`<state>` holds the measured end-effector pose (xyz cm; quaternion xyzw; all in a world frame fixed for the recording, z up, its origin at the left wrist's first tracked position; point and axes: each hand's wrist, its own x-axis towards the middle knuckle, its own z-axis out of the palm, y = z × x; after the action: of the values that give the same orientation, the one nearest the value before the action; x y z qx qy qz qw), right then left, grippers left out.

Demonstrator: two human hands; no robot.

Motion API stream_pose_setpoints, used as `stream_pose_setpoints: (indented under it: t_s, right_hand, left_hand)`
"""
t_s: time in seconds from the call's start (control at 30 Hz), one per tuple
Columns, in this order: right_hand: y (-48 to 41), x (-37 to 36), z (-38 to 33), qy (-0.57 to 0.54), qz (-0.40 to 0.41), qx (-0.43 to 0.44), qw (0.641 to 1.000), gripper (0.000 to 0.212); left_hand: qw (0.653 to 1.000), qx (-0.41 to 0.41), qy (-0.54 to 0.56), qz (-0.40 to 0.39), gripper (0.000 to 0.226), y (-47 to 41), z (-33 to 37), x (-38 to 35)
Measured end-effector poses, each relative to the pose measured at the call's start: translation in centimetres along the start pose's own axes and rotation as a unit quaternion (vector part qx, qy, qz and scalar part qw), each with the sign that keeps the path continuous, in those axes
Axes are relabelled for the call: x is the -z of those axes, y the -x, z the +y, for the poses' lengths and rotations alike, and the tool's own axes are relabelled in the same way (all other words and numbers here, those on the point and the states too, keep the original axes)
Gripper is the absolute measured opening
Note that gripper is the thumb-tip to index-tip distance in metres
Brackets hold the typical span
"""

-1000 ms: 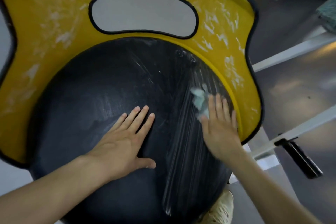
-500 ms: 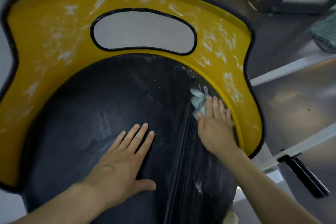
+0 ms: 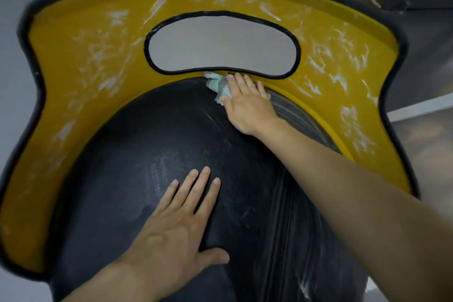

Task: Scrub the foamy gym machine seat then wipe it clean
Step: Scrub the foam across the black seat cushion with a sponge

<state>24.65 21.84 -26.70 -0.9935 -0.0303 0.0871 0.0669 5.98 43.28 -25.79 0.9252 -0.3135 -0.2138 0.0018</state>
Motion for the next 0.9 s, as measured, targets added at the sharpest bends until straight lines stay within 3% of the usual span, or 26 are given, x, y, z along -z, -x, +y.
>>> stream_pose_setpoints:
  t_s: [0.17,0.37,0.53,0.8,0.9]
  right_hand:
    - [4.0,0.0,6.0,-0.023,0.024,-0.078,0.996,0.061]
    - [9.8,-0.7,9.8,-0.039,0.001,-0.152,0.988,0.065]
    - [5.4,-0.8,5.6,-0.013,0.033,-0.15,0.988,0.063]
    - [-2.6,-1.8,-12.0,0.014,0.005,-0.016,1.0,0.066]
    - [-2.4,-2.1,-12.7,0.007,-0.004,0.002,1.0,0.067]
  left_hand:
    - [0.999,-0.006,0.018,0.027,0.117,-0.6,0.6,1.4]
    - [0.998,0.044,0.038,-0.026,0.114,0.1,-0.1,1.8]
    - [0.991,0.128,0.024,-0.032,0.113,1.4,-2.7,2.1]
    - [0.992,0.121,0.04,-0.022,0.122,1.7,-4.1,1.9]
    - [0.988,0.133,0.043,-0.062,0.118,1.5,-3.4,2.3]
